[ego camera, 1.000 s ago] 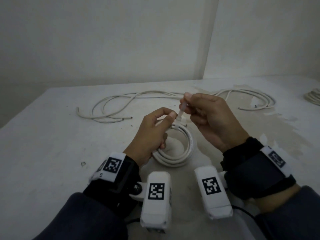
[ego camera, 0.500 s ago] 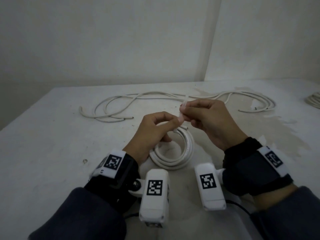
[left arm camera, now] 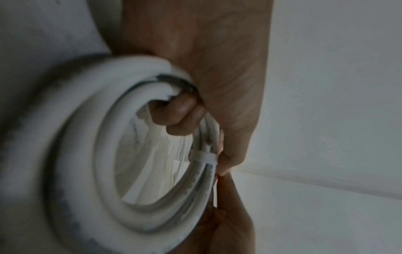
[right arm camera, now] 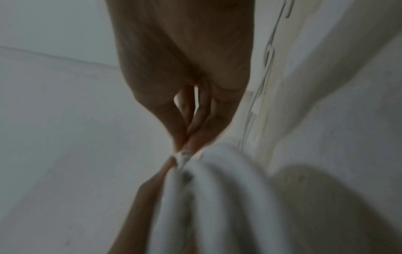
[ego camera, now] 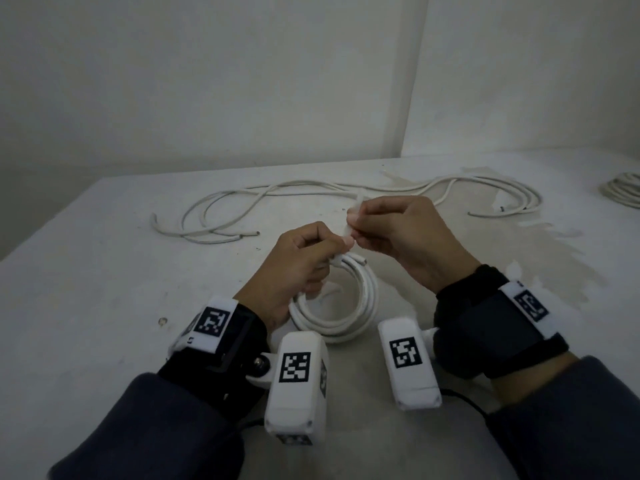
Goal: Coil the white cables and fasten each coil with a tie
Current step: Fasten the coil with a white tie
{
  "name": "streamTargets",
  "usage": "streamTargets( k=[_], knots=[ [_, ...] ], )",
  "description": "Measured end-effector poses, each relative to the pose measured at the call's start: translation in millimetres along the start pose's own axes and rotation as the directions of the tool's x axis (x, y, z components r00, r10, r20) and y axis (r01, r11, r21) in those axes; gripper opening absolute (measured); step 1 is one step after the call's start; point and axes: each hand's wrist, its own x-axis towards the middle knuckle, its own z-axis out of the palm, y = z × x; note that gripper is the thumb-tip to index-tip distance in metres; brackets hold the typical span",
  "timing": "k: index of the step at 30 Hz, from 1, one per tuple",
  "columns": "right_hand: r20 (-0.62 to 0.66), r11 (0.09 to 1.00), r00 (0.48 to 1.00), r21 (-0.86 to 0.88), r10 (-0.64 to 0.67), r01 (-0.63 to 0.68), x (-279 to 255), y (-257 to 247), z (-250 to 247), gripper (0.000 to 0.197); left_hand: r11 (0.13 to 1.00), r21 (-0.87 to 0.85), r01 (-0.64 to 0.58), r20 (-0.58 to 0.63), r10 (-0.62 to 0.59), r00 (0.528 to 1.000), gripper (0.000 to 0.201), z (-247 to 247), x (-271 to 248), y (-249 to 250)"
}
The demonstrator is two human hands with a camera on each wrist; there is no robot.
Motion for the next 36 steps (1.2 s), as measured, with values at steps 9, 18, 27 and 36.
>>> streamTargets(
  k=[9, 18, 27, 36],
  knots=[
    [0.213, 0.918, 0.977, -0.388, 0.000, 0.084, -2, -3, -9, 0.007, 0.998, -0.050, -0.039, -0.192, 0.029, 0.981, 0.031, -2, 3, -1],
    [0.217, 0.796, 0.965, -0.554, -0.145, 0.244, 5, -1, -8, 0.011, 0.997, -0.026, -0.077, -0.262, 0.068, 0.963, 0.024, -2, 6, -2],
    [0.228, 0.864, 0.974, -0.488, -0.010, 0.123, 3, -1, -12, 0.012, 0.996, 0.001, -0.087, -0.257, 0.084, 0.963, 0.022, -3, 4, -2],
    [0.123, 0.947, 0.992, -0.318, 0.004, 0.036, 5, 0, -9, 0.017, 0.995, 0.051, -0.085, -0.153, 0.092, 0.984, 0.017, -2, 4, 5]
  ],
)
